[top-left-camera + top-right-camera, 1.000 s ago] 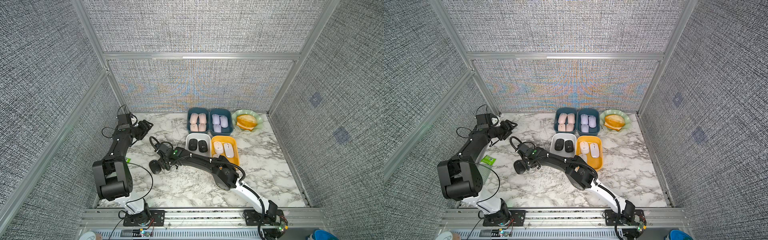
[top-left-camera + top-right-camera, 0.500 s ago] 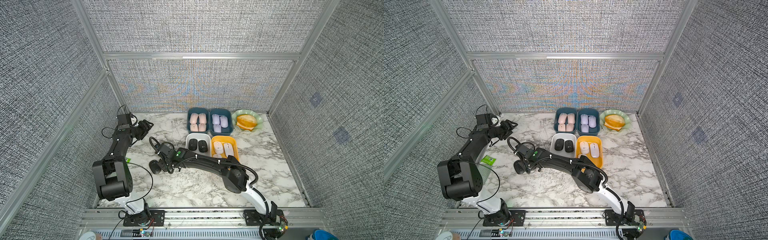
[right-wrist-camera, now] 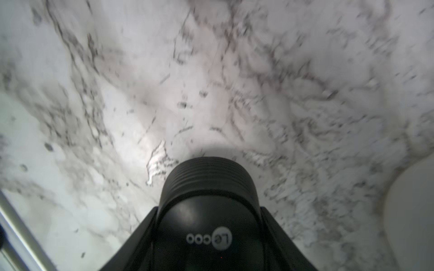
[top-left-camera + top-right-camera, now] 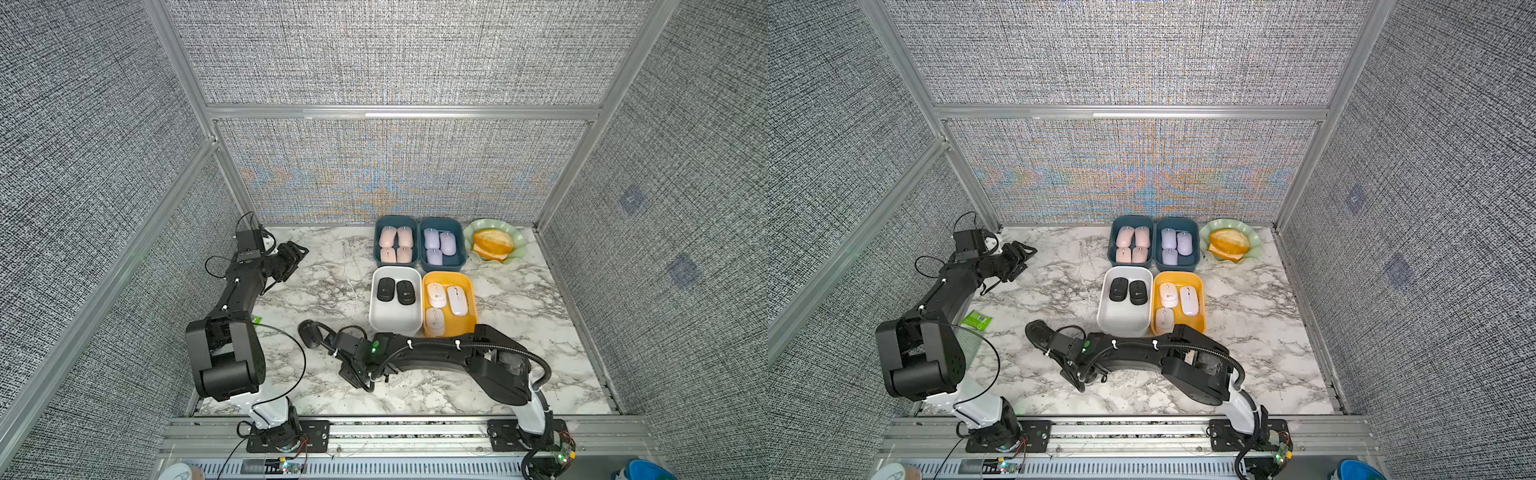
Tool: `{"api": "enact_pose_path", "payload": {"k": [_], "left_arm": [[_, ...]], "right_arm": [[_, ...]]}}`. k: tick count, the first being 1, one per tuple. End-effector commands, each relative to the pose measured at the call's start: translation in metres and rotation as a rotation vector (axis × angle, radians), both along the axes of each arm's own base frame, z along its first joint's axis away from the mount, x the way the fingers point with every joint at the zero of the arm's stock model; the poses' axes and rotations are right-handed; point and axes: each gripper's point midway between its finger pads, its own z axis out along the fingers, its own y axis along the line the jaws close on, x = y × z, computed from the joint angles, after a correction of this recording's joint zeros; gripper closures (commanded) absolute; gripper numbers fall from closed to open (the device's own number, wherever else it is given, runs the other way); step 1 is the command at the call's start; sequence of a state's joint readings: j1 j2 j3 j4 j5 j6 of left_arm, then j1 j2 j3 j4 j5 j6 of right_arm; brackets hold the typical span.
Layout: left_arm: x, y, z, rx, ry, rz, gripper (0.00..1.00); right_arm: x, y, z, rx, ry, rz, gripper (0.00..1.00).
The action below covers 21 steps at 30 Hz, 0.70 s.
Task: Place the mice by color into the storage box
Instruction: Adjust the mouse at the center of the board.
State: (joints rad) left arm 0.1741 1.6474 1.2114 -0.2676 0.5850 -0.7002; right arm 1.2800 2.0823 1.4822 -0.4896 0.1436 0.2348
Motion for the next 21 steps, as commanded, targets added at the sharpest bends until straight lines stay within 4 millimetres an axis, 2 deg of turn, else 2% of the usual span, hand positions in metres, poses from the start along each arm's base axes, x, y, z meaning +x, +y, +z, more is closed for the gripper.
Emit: {"api": "enact_pose_path", "payload": {"k": [1,5,11,21], "left_arm": [[0.002,-0.004,0.002,-0.001,-0.015,-0.014,0.3],[0.002,-0.009,-0.001,0.001,-0.006,-0.027,0.3],[0.002,-0.018,-0.002,-0.001,-0.004,-0.049,0.3],[0.002,-0.027,-0.003,0.004,0.0,-0.071,0.3]], "right_arm": [[-0.007,-0.004,-0.002,0.008,0.007,-0.008,0.42],[-0.007,-0.021,-0.01,-0.026,-0.002,-0.036,0.36],[-0.01,-0.051,-0.008,-0.068,-0.014,-0.079,0.22],[-0.008,-0.093,-0.006,-0.146,-0.057,-0.168,0.19]]}}
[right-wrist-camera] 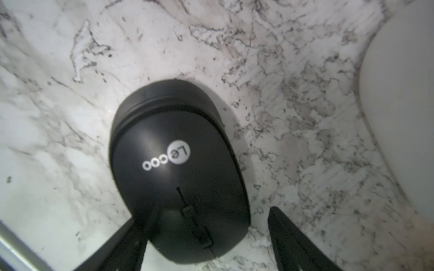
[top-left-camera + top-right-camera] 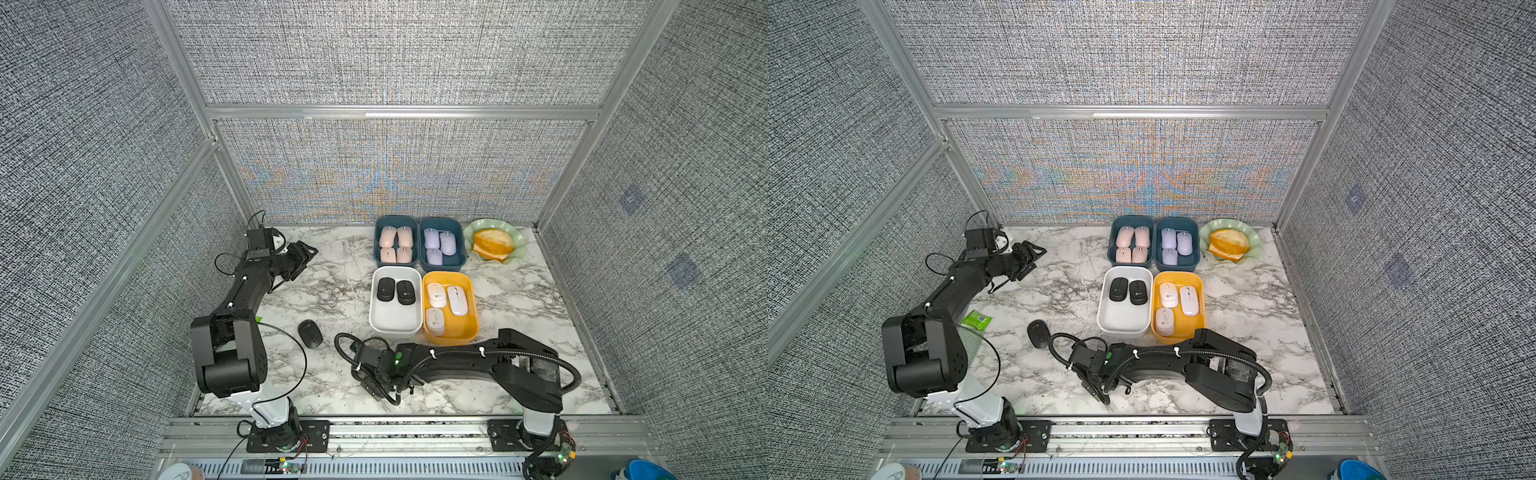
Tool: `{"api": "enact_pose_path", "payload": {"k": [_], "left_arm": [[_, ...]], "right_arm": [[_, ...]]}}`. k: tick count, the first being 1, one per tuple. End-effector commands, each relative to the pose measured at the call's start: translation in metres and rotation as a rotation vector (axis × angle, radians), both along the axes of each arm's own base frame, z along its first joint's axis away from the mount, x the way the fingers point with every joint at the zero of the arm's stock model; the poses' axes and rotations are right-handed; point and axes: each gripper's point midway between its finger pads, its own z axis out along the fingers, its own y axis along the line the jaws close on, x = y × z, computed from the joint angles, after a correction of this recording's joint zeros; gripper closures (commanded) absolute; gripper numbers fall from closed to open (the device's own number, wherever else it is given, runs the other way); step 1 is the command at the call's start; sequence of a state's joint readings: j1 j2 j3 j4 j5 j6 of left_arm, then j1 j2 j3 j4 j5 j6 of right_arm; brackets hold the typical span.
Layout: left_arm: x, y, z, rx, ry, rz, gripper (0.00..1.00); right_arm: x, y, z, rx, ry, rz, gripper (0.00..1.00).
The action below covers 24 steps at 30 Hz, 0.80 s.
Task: Place the mice by color into the storage box
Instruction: Adjust the mouse at the center of the board.
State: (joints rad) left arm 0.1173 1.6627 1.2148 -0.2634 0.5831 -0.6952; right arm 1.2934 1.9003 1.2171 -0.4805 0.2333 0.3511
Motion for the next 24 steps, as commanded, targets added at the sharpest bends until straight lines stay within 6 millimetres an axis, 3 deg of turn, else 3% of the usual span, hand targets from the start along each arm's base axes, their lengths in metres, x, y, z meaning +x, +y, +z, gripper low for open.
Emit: {"api": "enact_pose_path", "payload": {"k": [1,5,13,20,24], "left_arm": [[0.001,-0.003,0.002,0.001,-0.007,-0.014,0.3],[0.001,-0.005,0.002,0.007,-0.009,-0.02,0.3],[0.001,-0.004,0.002,0.026,-0.009,-0.015,0.3],[0.001,-0.003,0.007,0.033,-0.019,-0.015,0.3],[0.0,0.0,0.008,0.046,-0.02,-0.005,0.3]], "right_arm": [[0.004,-0.027,-0.002,-0.093,-0.034,-0.048,0.19],[0.014,-0.034,0.001,-0.108,-0.072,-0.095,0.18],[0.045,-0.015,0.022,-0.1,-0.197,-0.163,0.19],[0.048,0.022,0.05,0.032,-0.202,-0.144,0.21],[0.048,0.048,0.05,0.047,-0.201,-0.147,0.21]]}}
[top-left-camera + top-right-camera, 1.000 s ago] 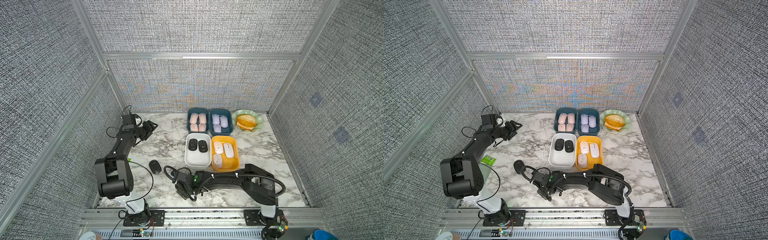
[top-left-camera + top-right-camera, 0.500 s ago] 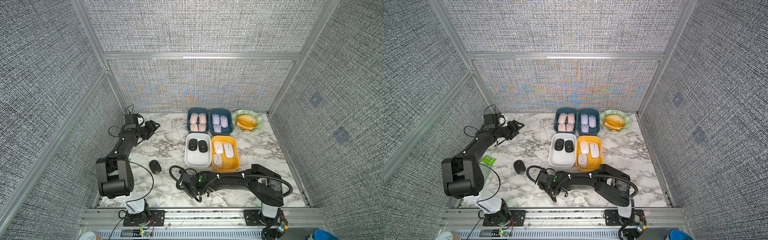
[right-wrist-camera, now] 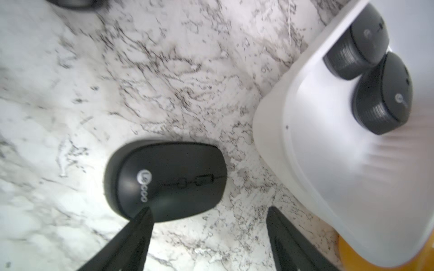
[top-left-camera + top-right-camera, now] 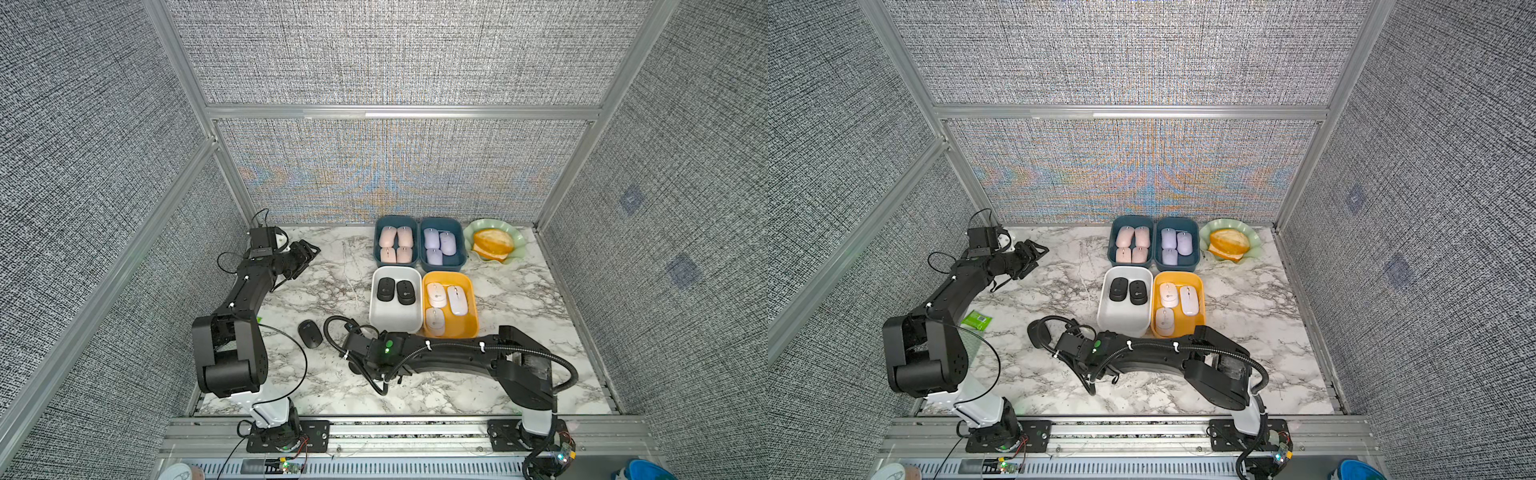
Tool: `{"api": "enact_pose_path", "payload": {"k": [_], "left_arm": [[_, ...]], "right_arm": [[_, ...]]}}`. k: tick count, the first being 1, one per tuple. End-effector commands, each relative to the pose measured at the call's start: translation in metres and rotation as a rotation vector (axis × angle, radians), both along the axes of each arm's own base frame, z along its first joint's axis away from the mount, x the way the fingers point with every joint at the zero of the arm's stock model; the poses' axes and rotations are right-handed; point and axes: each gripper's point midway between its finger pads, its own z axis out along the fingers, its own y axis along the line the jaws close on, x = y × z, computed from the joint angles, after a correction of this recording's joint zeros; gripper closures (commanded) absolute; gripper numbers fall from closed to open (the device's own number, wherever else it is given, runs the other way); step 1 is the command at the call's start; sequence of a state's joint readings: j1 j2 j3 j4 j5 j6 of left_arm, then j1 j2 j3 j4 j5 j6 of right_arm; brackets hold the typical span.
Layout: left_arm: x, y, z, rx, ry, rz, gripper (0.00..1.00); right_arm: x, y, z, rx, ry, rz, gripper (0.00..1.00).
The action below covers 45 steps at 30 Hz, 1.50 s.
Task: Place the mice by color into the storage box
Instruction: Adjust the mouse at the center of the board, then pick up the mouse from the center of the board.
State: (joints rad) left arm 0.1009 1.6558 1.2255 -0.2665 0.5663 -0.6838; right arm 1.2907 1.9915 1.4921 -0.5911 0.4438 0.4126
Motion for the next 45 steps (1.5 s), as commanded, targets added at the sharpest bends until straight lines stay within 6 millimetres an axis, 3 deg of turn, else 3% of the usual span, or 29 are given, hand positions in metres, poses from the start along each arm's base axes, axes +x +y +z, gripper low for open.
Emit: {"api": "enact_pose_path", "payload": {"k": [1,6,10,20,30,38,45], "left_arm": [[-0.001,0.005,0.003,0.03,-0.002,0.007,0.3],[0.0,0.007,0.003,0.036,-0.002,0.011,0.3],[0.0,0.006,0.003,0.03,-0.003,0.009,0.3],[-0.002,0.006,0.007,0.027,-0.014,0.011,0.3],[-0.002,0.004,0.005,0.014,-0.012,0.008,0.3],[-0.002,-0.003,0.0,-0.001,0.001,-0.011,0.3],[-0.003,-0.03,-0.014,-0.017,0.041,-0.076,0.31]], "right_arm": [[0.004,0.016,0.001,0.004,-0.022,-0.032,0.2],[0.02,0.026,-0.003,-0.044,-0.096,-0.114,0.17],[0.025,0.02,-0.006,-0.113,-0.154,-0.14,0.17],[-0.001,0.002,-0.014,-0.173,-0.121,-0.086,0.2],[-0.019,-0.048,-0.029,-0.226,-0.035,-0.147,0.22],[-0.026,-0.038,-0.032,-0.065,0.161,-0.166,0.2],[-0.024,-0.039,-0.05,-0.034,0.284,-0.189,0.27]]}}
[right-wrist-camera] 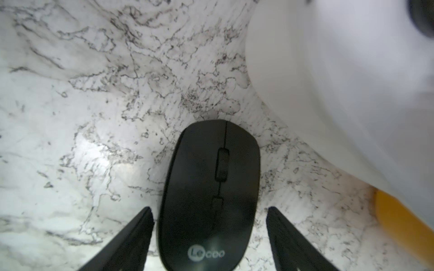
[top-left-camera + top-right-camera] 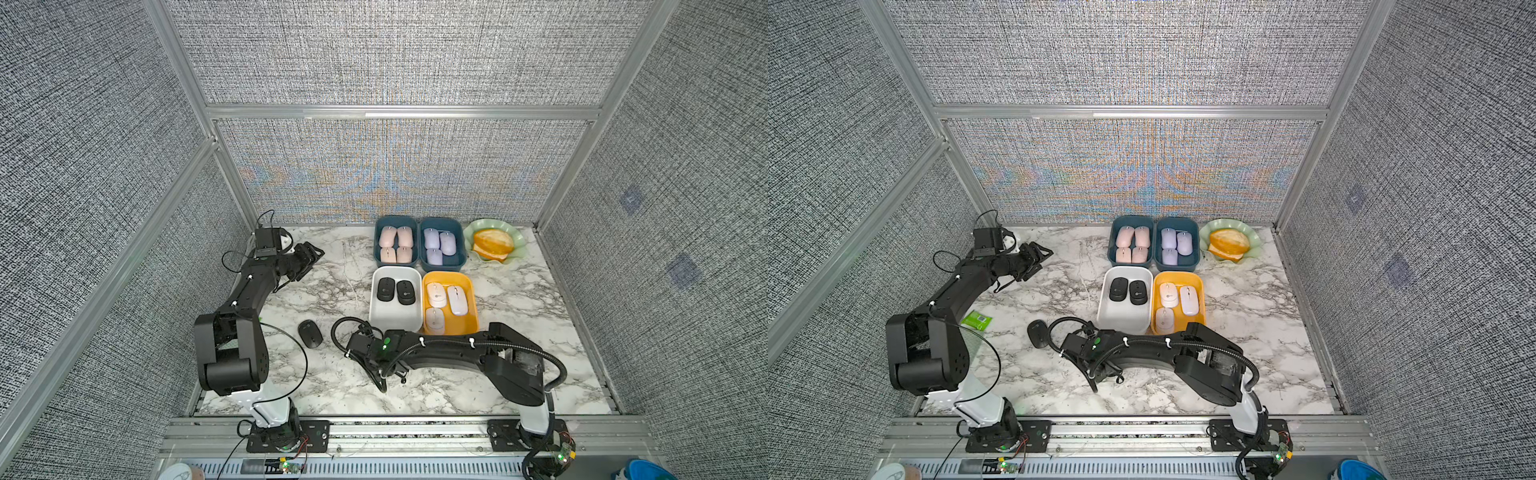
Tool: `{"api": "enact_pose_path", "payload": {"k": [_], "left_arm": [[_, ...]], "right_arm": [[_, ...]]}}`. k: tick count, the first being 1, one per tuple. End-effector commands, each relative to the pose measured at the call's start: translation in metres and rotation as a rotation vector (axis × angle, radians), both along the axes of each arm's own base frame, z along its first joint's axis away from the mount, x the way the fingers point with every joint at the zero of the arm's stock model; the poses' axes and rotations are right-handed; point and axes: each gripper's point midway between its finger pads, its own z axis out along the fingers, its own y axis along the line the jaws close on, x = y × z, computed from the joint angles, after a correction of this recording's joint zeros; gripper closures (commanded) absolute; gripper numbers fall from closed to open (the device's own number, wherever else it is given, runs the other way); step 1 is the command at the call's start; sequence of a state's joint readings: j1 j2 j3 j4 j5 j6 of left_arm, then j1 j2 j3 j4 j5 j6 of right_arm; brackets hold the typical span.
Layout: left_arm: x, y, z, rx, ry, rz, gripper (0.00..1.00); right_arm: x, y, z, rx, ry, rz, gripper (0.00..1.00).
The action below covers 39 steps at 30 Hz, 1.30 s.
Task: Place the mice by color into the storage box
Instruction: Pick up the mouse from the center of the board, then place the mouse in the storage box.
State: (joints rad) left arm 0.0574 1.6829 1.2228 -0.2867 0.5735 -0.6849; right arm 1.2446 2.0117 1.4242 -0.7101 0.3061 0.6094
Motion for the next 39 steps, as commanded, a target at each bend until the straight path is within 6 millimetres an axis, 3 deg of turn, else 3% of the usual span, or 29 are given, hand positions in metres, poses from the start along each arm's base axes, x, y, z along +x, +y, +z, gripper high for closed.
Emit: {"api": "enact_pose_path", "payload": {"k": [1,6,10,15,19,24,30,39], "left_arm": [[0.001,-0.012,-0.001,-0.015,-0.004,-0.04,0.31],[0.0,-0.018,-0.005,-0.016,0.009,-0.055,0.31],[0.0,-0.019,-0.002,-0.015,-0.001,-0.057,0.31],[0.0,-0.019,0.001,-0.012,-0.006,-0.058,0.31],[0.0,-0.017,0.006,0.003,-0.018,-0.05,0.31],[-0.001,-0.017,0.011,0.001,-0.032,-0.049,0.31],[-0.001,-0.017,0.008,0.006,-0.025,-0.048,0.31],[-0.001,-0.017,0.007,0.002,-0.018,-0.051,0.31]], "right_arm": [[-0.006,0.006,-0.006,0.045,0.065,-0.019,0.28],[-0.002,0.002,-0.006,0.032,0.047,-0.044,0.38],[0.005,-0.003,0.008,0.02,-0.017,-0.056,0.42],[0.008,0.002,0.037,0.074,-0.066,-0.05,0.43],[0.018,0.0,0.074,0.116,-0.127,-0.056,0.44],[0.057,-0.021,0.101,0.146,-0.177,-0.121,0.44],[0.102,-0.033,0.095,0.187,-0.102,-0.196,0.44],[0.127,-0.013,0.059,0.295,0.083,-0.274,0.44]]}}
